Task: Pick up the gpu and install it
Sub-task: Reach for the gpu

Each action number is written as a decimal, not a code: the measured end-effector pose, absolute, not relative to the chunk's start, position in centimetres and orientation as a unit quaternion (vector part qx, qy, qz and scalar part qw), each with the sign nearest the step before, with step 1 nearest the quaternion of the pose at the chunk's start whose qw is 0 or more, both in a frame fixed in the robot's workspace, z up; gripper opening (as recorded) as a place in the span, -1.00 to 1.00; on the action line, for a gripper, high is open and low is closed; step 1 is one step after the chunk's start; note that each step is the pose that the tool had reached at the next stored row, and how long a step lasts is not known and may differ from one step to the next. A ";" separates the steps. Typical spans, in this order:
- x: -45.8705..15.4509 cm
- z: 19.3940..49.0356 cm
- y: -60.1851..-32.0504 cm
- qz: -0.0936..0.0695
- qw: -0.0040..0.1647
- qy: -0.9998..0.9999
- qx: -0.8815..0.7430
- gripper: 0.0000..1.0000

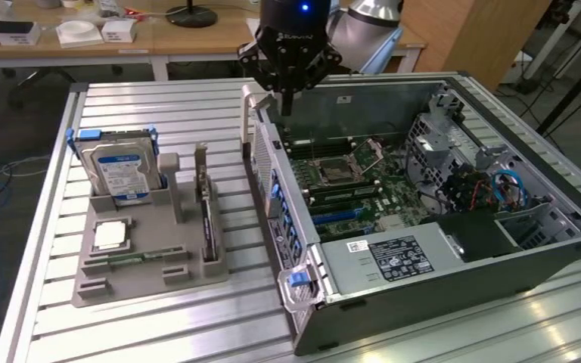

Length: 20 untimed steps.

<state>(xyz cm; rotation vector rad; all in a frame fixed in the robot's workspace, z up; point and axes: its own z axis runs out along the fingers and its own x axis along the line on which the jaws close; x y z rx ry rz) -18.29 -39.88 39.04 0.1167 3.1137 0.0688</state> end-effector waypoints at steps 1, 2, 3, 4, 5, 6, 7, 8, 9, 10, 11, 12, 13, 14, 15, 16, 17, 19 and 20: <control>-18.5 39.0 -39.9 0.022 0.012 0.999 0.037 -0.79; -18.7 39.0 -39.9 0.022 0.013 0.999 0.037 -0.79; -18.9 39.0 -39.9 0.022 0.012 0.999 0.037 -0.79; -19.2 39.0 -39.9 0.022 0.013 0.999 0.037 -0.79; -19.4 39.0 -39.9 0.022 0.012 0.999 0.037 -0.79; -19.6 39.0 -39.9 0.022 0.012 0.999 0.037 -0.79; -19.8 39.0 -39.9 0.022 0.012 0.999 0.037 -0.79; -20.0 39.0 -39.9 0.022 0.012 0.999 0.037 -0.79; -20.2 39.0 -39.9 0.022 0.012 0.999 0.037 -0.79; -20.5 38.9 -39.9 0.022 0.012 0.999 0.037 -0.79; -20.7 38.9 -39.9 0.022 0.013 0.999 0.037 -0.79; -21.0 38.9 -39.9 0.022 0.012 0.999 0.037 -0.79; -21.3 38.9 -39.9 0.022 0.012 0.999 0.037 -0.79; -21.5 38.9 -39.9 0.022 0.013 0.999 0.037 -0.79; -21.8 38.9 -39.9 0.022 0.012 0.999 0.037 -0.79; -22.0 38.9 -39.9 0.022 0.012 0.999 0.037 -0.79; -22.3 38.9 -39.9 0.022 0.012 0.999 0.037 -0.79; -23.0 38.8 -39.9 0.022 0.013 0.999 0.037 -0.79; -23.4 38.8 -39.9 0.022 0.012 0.999 0.037 -0.79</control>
